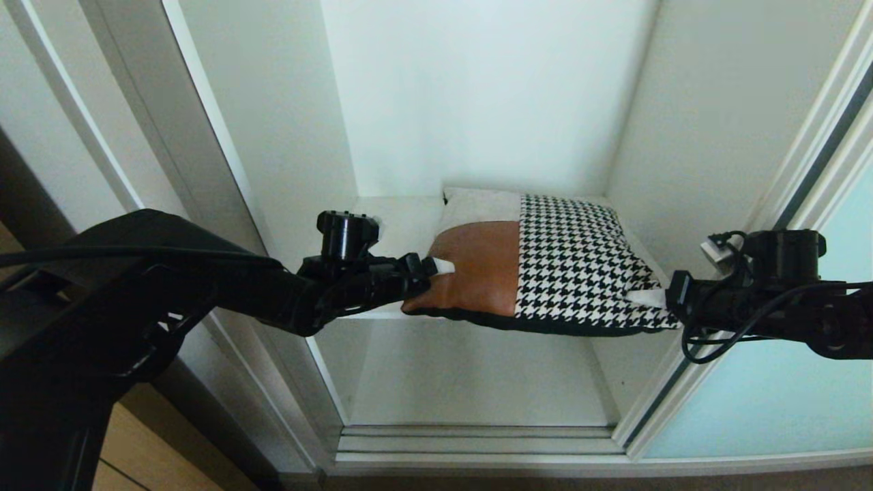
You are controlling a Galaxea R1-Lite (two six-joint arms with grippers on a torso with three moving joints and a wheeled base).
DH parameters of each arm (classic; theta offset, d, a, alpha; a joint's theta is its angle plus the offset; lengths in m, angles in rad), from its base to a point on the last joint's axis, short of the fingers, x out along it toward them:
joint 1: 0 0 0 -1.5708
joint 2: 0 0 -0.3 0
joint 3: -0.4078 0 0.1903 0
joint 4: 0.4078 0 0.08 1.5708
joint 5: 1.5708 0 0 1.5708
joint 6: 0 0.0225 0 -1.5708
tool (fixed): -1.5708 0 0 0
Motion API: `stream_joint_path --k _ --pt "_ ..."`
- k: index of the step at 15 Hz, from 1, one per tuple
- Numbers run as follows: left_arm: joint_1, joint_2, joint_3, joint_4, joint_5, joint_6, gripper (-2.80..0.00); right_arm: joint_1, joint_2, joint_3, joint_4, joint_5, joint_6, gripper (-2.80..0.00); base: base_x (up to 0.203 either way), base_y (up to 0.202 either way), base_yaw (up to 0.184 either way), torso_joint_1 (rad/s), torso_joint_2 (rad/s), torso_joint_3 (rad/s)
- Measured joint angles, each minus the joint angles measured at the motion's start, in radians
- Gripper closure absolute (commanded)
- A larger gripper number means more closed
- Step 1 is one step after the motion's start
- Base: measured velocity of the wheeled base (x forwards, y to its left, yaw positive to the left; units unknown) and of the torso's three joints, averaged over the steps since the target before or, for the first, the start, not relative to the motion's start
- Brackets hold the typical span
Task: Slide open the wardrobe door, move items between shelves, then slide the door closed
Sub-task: Place the pillow on the lower shelf
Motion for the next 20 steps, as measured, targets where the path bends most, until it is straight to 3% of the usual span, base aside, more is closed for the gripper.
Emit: stream_joint_path --k 11,12,16,20 --pt "-0.009 0.084 -0.077 -0.002 0.001 0.000 -2.80 0.000 -0.006 -0.001 0.002 0.000 0.001 0.00 0.000 0.000 0.000 0.000 0.00 0.000" --pt "-0.012 0.087 -0.087 0.003 0.001 -0.001 0.00 0.000 -0.006 -0.001 0.002 0.000 0.001 0.00 0.000 0.000 0.000 0.000 0.00 0.000" --pt "-0.025 0.088 -0.088 0.019 0.003 -0.003 0.00 0.005 -0.005 0.002 0.002 0.000 0.000 0.00 0.000 0.000 0.000 0.000 0.00 0.000" --pt "-0.054 0.030 -0.018 0.075 0.010 -0.023 0.00 0.014 -0.005 0.004 0.002 -0.001 0.000 0.00 0.000 0.000 0.000 0.000 0.00 0.000"
